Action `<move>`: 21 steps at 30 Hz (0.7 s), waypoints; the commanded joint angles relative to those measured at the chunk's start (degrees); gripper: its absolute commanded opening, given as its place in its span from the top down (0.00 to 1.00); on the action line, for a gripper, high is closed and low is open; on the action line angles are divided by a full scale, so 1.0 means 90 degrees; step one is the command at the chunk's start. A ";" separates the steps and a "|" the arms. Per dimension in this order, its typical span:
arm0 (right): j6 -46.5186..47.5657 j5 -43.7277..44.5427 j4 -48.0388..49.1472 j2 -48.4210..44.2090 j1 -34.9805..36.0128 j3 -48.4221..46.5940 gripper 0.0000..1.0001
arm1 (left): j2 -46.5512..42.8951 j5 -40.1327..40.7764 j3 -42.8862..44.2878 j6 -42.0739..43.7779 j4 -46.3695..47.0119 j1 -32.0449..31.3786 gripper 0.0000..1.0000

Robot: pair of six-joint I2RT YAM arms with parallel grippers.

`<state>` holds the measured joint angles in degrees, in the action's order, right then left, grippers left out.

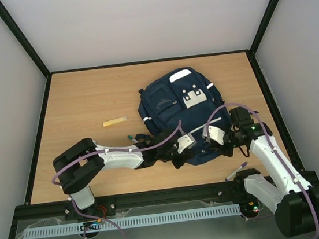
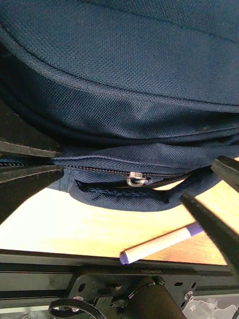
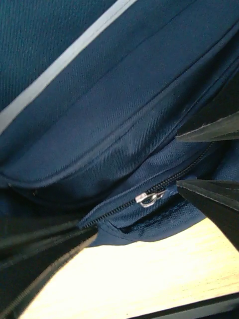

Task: Pack the student bag
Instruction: Zip the student bag at the center of the board.

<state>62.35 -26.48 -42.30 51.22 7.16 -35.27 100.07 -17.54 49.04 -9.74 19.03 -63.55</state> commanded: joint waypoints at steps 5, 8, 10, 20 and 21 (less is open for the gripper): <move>-0.0032 -0.0163 -0.0553 0.0306 0.0005 -0.0029 0.80 | -0.0367 0.0161 -0.0237 -0.0326 0.0799 -0.0013 0.98; 0.0136 -0.0312 -0.0682 0.0348 0.0000 0.0070 0.79 | -0.0376 0.0201 -0.0255 -0.0389 0.0844 -0.0033 0.98; 0.0223 -0.0345 -0.0719 0.0321 0.0004 0.0125 0.79 | -0.0377 0.0254 -0.0280 -0.0430 0.0852 -0.0045 0.98; -0.0319 -0.0019 0.0096 0.0304 0.0003 0.0479 0.69 | -0.0407 0.0284 -0.0298 -0.0480 0.0980 -0.0123 0.98; -0.0379 -0.0029 0.0189 0.0335 0.0000 0.0486 0.68 | -0.0406 0.0280 -0.0290 -0.0474 0.0983 -0.0140 0.98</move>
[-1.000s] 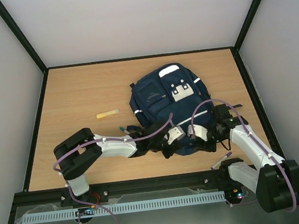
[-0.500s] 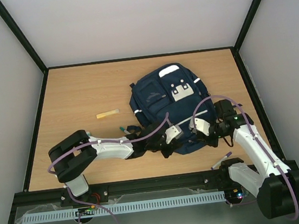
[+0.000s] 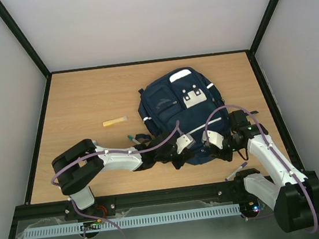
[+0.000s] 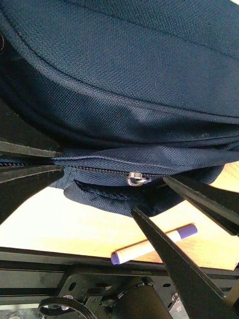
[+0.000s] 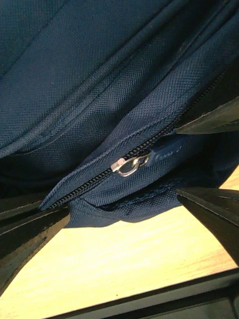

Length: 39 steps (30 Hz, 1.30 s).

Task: Pack the student bag
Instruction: Zip the student bag at the center of the board.

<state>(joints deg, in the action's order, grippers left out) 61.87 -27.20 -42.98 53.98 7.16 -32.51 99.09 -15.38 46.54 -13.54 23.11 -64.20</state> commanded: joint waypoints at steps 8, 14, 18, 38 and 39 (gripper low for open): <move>-0.0613 -0.0434 0.0657 0.0302 0.0013 0.0214 0.56 | -0.0254 0.0034 0.0056 -0.0026 0.0493 -0.0141 0.98; -0.0550 -0.0796 0.0683 0.0607 0.0046 0.0194 0.56 | -0.0202 0.0057 0.0135 -0.0052 0.0521 -0.0185 0.98; -0.0702 -0.0922 0.0795 0.0746 0.0283 0.0178 0.60 | -0.0095 0.0095 0.0223 -0.0074 0.0517 -0.0210 0.98; -0.1516 0.1111 0.0440 0.0956 0.0533 -0.0464 0.99 | -0.0307 0.0807 0.0139 0.0059 -0.0003 -0.0220 0.98; -0.1477 0.1305 0.0312 0.0999 0.0463 -0.0536 0.99 | -0.0352 0.0882 0.0111 0.0090 -0.0067 -0.0220 0.98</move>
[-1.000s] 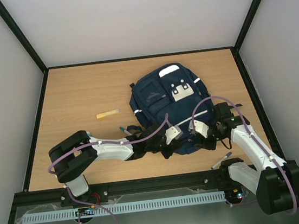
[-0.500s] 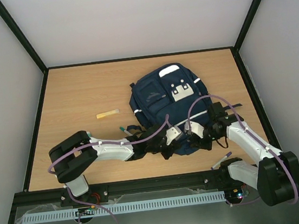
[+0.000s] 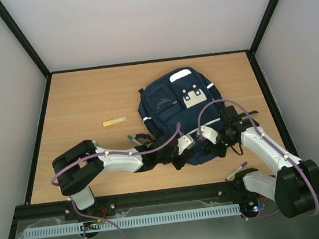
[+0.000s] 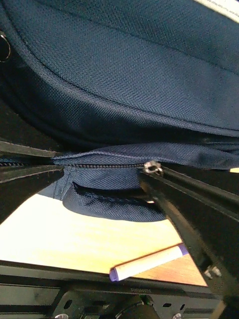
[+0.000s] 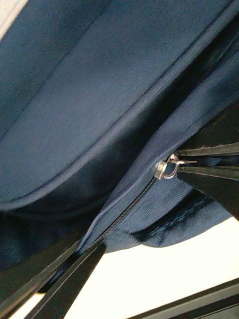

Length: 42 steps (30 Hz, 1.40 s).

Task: Pack the student bag
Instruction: Zip the student bag at the center of the board.

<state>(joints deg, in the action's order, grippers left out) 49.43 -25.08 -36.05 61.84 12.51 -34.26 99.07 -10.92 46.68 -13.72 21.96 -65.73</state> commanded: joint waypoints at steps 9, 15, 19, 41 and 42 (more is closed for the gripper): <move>0.0335 0.1913 -0.1356 0.0748 -0.1505 -0.0946 0.99 | -0.0813 0.0776 -0.0395 0.0129 -0.0211 -0.0155 0.98; 0.0378 0.2145 -0.1100 0.1377 -0.2284 -0.1305 0.99 | -0.1115 0.1018 -0.0763 0.0085 -0.0369 -0.0495 0.98; 0.0390 0.2144 -0.0887 0.1870 -0.2727 -0.1703 0.99 | -0.1303 0.1333 -0.0995 -0.0045 -0.0647 -0.0743 0.98; 0.0094 0.2489 -0.0704 0.1825 -0.4060 -0.2195 0.99 | -0.1582 0.2364 -0.1388 -0.0640 -0.0805 -0.0767 0.98; 0.0010 0.2510 -0.0675 0.2032 -0.4264 -0.2380 0.99 | -0.1641 0.2381 -0.1479 -0.0686 -0.0721 -0.0772 0.98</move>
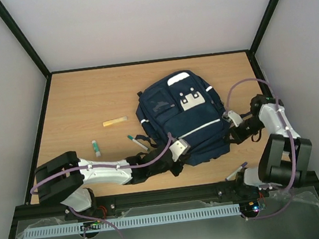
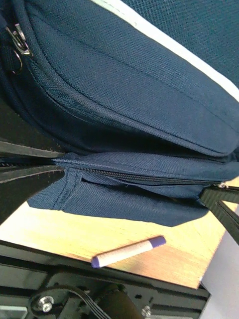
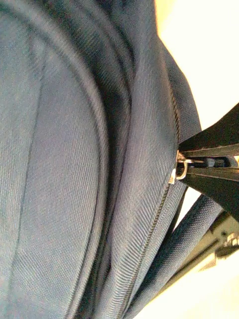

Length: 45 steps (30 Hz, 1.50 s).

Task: Pack the student bag
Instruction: Zip the student bag at the center of the board.

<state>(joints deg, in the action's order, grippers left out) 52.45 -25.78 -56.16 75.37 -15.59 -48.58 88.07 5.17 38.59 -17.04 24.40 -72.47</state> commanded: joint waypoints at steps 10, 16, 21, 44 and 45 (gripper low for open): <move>-0.0061 0.2425 0.1428 0.0742 -0.1501 -0.0964 0.99 | -0.0231 0.0578 -0.0701 -0.0397 -0.0663 -0.0014 0.98; 0.0915 0.2397 0.1323 -0.0042 -0.1238 -0.0133 0.99 | -0.0356 0.0543 -0.0579 -0.0239 -0.0992 -0.0019 0.98; 0.1311 0.2049 0.0693 -0.1359 -0.0335 0.0472 0.99 | -0.0284 0.0267 0.0017 0.0250 -0.1242 -0.0168 0.65; 0.1171 0.0762 -0.1240 -0.2238 0.1664 0.0205 0.99 | 0.2366 -0.0097 0.2080 -0.0333 0.0985 -0.0142 0.59; 0.1190 0.0785 -0.1337 -0.2205 0.1664 0.0181 0.99 | 0.2411 -0.0184 0.2097 -0.0364 0.1061 -0.0110 0.66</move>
<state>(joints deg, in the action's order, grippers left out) 61.12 -14.94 -59.33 55.92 -1.23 -44.64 107.53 4.27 55.37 -17.82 27.59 -74.85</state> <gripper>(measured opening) 0.047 0.429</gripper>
